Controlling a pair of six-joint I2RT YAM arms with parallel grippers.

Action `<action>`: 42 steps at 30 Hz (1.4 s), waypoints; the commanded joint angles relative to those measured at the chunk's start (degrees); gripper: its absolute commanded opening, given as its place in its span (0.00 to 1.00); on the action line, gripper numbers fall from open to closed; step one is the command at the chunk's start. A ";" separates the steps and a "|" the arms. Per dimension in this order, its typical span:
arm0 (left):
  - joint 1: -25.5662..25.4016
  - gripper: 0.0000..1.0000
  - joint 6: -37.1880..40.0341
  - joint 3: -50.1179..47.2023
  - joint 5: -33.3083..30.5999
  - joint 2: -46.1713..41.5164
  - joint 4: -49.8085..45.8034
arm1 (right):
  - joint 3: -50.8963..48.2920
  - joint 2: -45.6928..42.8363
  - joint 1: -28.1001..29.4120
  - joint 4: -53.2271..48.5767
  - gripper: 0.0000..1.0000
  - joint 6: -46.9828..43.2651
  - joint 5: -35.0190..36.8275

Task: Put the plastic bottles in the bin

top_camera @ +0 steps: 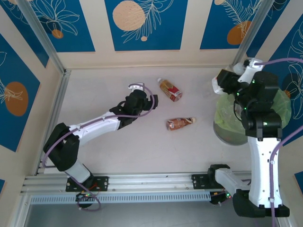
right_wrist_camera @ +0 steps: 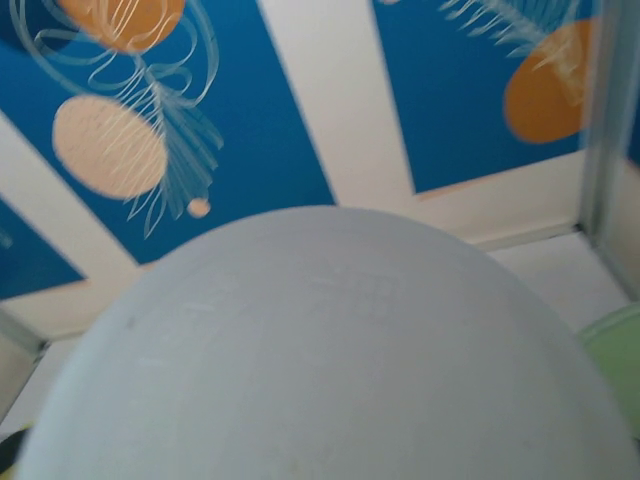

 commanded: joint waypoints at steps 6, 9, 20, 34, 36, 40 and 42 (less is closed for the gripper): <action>1.92 1.00 1.10 2.15 7.12 1.29 3.61 | 7.42 0.04 -10.57 -3.05 0.26 -7.30 9.36; 2.31 1.00 -1.21 1.99 6.63 1.65 4.45 | 6.70 -0.49 -12.21 -2.63 0.26 -11.02 17.43; 8.29 1.00 -9.87 4.91 22.92 6.96 6.75 | -4.02 -0.58 -12.83 7.64 0.23 -23.92 44.22; 8.91 1.00 -9.36 7.36 27.62 8.34 4.79 | -18.58 2.30 -25.76 12.43 0.30 -17.54 35.35; 8.88 1.00 -9.09 7.48 27.77 8.32 4.53 | -19.81 2.88 -27.40 10.35 0.42 -16.87 32.55; 8.98 1.00 -8.75 8.29 27.76 8.98 3.78 | -17.91 5.06 -27.48 3.10 0.64 -15.66 25.55; 9.01 1.00 -9.08 9.18 28.28 9.69 3.11 | -16.85 5.87 -26.26 1.55 0.69 -15.75 25.15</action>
